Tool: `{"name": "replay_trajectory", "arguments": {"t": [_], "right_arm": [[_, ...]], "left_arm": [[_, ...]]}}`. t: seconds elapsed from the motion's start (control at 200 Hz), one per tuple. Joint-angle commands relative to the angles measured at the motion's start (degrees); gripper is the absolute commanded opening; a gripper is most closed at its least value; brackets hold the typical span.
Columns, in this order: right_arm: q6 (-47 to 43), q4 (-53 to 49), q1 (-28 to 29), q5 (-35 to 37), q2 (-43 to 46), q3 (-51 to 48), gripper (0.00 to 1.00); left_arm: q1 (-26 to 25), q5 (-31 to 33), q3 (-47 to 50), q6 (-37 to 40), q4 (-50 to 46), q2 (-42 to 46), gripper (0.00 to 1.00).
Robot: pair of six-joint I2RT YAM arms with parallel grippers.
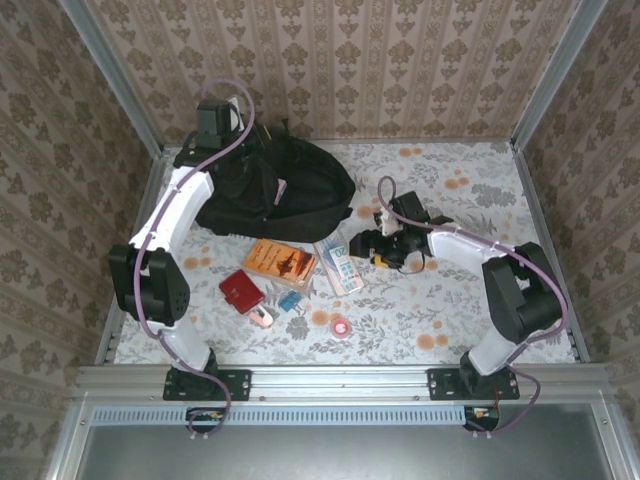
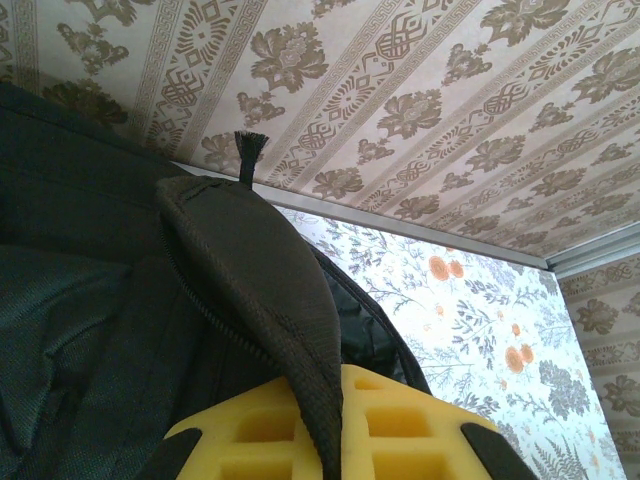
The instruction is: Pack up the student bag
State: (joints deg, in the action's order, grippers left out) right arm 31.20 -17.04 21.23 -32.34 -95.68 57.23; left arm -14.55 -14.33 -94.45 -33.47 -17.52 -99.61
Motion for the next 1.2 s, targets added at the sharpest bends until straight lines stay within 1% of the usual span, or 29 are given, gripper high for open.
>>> {"name": "replay_trajectory", "arguments": {"t": [0.0, 0.22, 0.43, 0.655, 0.72, 0.795, 0.88, 1.0, 1.13, 1.195], "right_arm": [[-2.3, -3.5, 0.4, 2.2, -5.8, 4.1, 0.82], [-0.9, -1.0, 2.9, 0.7, -11.9, 6.4, 0.82], [1.6, 2.1, 6.2, -1.5, -13.4, 5.8, 0.82], [11.1, 12.8, 7.8, -6.4, -11.5, 1.4, 0.82], [16.0, 18.3, 7.9, -8.0, -11.6, -0.4, 0.81], [22.8, 26.9, 7.9, -9.2, -12.2, -2.5, 0.8], [29.0, 34.7, 8.2, -9.1, -13.3, -3.9, 0.78], [34.8, 41.8, 9.1, -8.2, -15.0, -4.1, 0.72], [38.4, 46.4, 10.3, -6.1, -15.9, -4.0, 0.67], [39.0, 46.5, 11.0, -5.3, -16.4, -3.5, 0.64]], "left_arm": [[0.1, 0.0, 0.2, -0.3, 2.9, 3.2, 0.0], [0.0, 0.0, 0.1, -0.4, 2.8, 3.2, 0.0], [0.0, -0.5, 0.0, -0.8, 3.0, 2.9, 0.0], [0.0, -0.5, 0.1, -0.7, 3.0, 3.1, 0.0], [-0.1, -0.4, 0.1, -0.7, 3.0, 3.0, 0.0], [-0.1, -0.4, 0.2, -0.6, 3.0, 3.1, 0.0], [-0.3, -0.2, 0.3, -0.4, 3.0, 3.2, 0.0], [-0.5, 0.1, 0.3, -0.2, 2.9, 3.2, 0.0], [-0.7, 0.2, 0.3, -0.1, 2.9, 3.1, 0.0], [-0.7, 0.3, 0.4, 0.0, 2.9, 3.1, 0.0]]}}
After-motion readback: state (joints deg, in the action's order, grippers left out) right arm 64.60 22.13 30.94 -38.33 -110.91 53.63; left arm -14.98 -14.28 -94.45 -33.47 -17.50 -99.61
